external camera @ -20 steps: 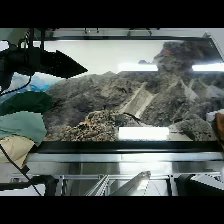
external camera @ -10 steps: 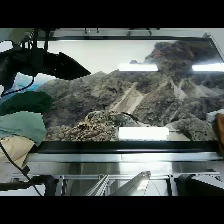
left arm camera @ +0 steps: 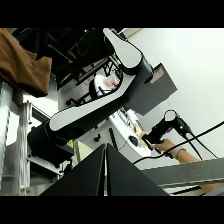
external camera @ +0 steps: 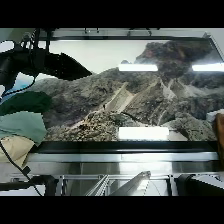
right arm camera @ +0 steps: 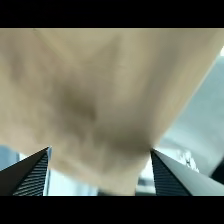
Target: Fold the shirts.
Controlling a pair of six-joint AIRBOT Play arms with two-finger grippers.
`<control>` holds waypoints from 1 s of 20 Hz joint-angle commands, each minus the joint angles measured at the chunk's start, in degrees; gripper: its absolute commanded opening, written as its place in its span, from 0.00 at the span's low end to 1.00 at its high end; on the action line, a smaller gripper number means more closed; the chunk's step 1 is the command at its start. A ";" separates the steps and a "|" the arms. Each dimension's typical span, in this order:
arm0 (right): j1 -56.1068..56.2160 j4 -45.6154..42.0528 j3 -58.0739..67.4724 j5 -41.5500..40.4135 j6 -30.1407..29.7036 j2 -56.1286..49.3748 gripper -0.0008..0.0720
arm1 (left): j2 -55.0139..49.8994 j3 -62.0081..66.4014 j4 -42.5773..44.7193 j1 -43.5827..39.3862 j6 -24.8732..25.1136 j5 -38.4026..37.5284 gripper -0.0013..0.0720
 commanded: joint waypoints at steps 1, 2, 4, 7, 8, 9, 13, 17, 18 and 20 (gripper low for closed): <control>-0.04 -2.86 -0.02 9.09 3.39 0.02 0.96 | -0.02 0.00 0.00 -0.04 0.42 -0.20 0.02; -0.04 -2.10 0.00 10.86 4.74 0.02 0.96 | -0.02 0.00 0.00 -0.04 0.66 -0.20 0.02; 0.13 3.61 0.00 11.39 5.07 0.02 0.96 | -0.02 0.00 0.00 -0.04 0.72 -0.20 0.02; 0.57 21.42 0.00 11.37 4.17 0.02 0.94 | -0.02 0.04 -0.09 -0.04 0.87 0.66 0.02; 1.33 28.46 0.00 11.41 2.80 0.07 0.71 | -0.02 0.04 -0.07 -0.02 0.87 1.66 0.02; 2.56 36.17 0.00 11.39 0.92 0.20 0.18 | -0.02 0.04 0.00 0.22 0.87 3.06 0.02; 11.04 55.19 -0.02 9.79 -2.58 1.38 0.05 | 0.00 0.07 0.31 4.48 -0.57 7.56 0.02; 26.73 56.04 -3.76 -1.73 -9.79 11.19 0.05 | 2.95 -0.09 12.87 11.30 -6.69 7.32 0.02; 31.45 56.52 -6.60 -5.44 -11.13 15.72 0.05 | 5.20 -1.44 17.27 12.41 -7.06 7.74 0.02; 42.07 56.57 -14.32 -12.68 -11.69 26.64 0.05 | 11.78 -8.76 20.59 14.16 -6.32 9.40 0.02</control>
